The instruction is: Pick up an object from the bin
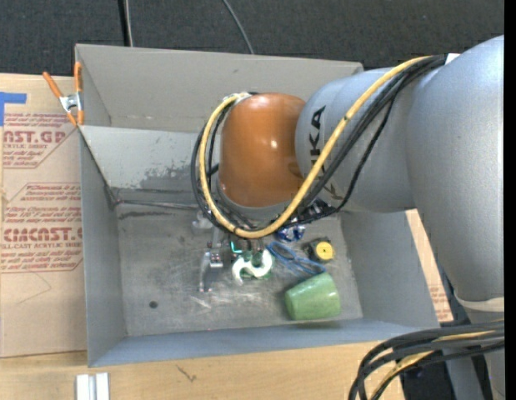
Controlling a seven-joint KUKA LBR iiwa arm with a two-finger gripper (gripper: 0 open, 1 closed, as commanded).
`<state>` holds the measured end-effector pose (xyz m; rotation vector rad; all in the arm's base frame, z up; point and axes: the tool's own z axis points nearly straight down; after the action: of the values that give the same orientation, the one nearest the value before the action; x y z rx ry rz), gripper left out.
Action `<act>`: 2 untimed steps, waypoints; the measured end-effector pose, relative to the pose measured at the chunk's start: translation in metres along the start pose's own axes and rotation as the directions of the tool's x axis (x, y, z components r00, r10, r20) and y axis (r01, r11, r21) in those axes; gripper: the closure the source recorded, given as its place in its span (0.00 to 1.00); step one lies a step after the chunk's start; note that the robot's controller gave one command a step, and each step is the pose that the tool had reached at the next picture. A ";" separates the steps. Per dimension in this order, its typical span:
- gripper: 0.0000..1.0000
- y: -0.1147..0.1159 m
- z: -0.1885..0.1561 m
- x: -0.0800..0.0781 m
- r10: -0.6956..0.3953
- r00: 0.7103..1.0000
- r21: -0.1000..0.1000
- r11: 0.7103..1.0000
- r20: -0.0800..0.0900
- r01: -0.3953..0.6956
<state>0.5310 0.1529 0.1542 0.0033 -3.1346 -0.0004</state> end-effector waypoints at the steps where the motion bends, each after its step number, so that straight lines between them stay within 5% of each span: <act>1: 0.00 -0.068 0.082 -0.002 -0.131 0.991 -0.005 0.991 0.016 0.131; 2: 0.00 -0.101 0.054 -0.002 -0.233 0.972 0.002 0.972 0.009 0.233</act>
Offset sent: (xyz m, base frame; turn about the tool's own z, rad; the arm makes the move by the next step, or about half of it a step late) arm -0.0009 -0.0700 -0.0842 -0.1336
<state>0.5324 0.0517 0.1007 0.3723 -3.1221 0.0004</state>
